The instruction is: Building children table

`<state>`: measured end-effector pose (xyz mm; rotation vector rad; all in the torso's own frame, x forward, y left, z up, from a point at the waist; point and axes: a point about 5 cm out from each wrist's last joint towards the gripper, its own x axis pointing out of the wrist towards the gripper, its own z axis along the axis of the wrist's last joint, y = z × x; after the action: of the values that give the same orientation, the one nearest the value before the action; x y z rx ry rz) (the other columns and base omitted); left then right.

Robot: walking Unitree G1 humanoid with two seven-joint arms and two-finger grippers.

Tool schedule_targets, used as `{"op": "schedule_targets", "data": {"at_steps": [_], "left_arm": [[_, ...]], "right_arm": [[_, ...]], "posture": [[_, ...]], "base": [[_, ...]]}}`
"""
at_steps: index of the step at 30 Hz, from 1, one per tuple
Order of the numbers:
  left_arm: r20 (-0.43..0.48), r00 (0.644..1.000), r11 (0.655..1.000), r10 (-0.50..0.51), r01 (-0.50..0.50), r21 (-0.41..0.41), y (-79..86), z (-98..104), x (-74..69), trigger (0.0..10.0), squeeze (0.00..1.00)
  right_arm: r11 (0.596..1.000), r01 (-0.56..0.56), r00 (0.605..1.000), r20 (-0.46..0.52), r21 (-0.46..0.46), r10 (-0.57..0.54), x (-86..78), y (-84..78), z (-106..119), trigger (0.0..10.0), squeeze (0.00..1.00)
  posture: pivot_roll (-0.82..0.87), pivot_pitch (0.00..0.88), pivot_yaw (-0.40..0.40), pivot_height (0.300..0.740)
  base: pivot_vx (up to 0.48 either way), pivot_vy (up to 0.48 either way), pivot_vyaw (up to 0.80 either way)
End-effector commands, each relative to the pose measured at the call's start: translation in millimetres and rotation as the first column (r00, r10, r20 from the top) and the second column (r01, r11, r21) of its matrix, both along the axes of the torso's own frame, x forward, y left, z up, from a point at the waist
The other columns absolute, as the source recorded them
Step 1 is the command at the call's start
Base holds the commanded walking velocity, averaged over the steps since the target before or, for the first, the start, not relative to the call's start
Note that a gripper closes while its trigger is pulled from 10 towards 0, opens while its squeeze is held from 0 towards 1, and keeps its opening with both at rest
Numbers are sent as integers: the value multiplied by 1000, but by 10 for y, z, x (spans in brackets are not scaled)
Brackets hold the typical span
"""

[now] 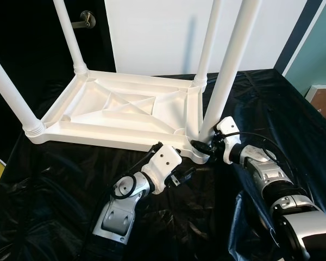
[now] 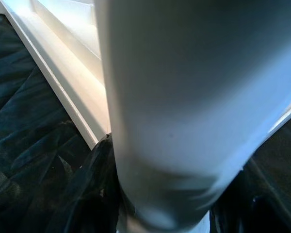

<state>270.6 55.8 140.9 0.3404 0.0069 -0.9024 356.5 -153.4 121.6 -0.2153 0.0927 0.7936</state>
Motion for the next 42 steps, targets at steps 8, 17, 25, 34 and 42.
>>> {"op": "schedule_targets", "data": {"at_steps": [8,17,25,34,42], "left_arm": [[18,997,997,75,-75,-17,0,9,7,10000,0],[15,997,997,77,-77,-11,11,4,6,10000,0],[20,996,996,86,-86,3,63,10,61,10000,0],[85,991,992,106,-111,52,165,120,302,10000,0],[121,985,984,127,-140,109,346,238,543,10000,0]], "right_arm": [[993,108,991,-78,-55,-112,-44,13,-236,10000,0],[920,389,914,-139,34,-382,-53,135,-320,10000,0],[707,706,700,-204,49,-684,-205,384,-408,10000,0],[650,750,659,-214,123,-721,-202,489,-258,10000,0],[652,740,672,-141,164,-727,-283,422,-147,10000,1000]], "posture": [[40,37,-45,740],[40,41,-39,740],[30,43,-34,740],[24,39,-21,740],[13,42,-2,740]], "base": [[0,0,0],[0,0,0],[0,0,0],[0,0,0],[0,0,0]]}}
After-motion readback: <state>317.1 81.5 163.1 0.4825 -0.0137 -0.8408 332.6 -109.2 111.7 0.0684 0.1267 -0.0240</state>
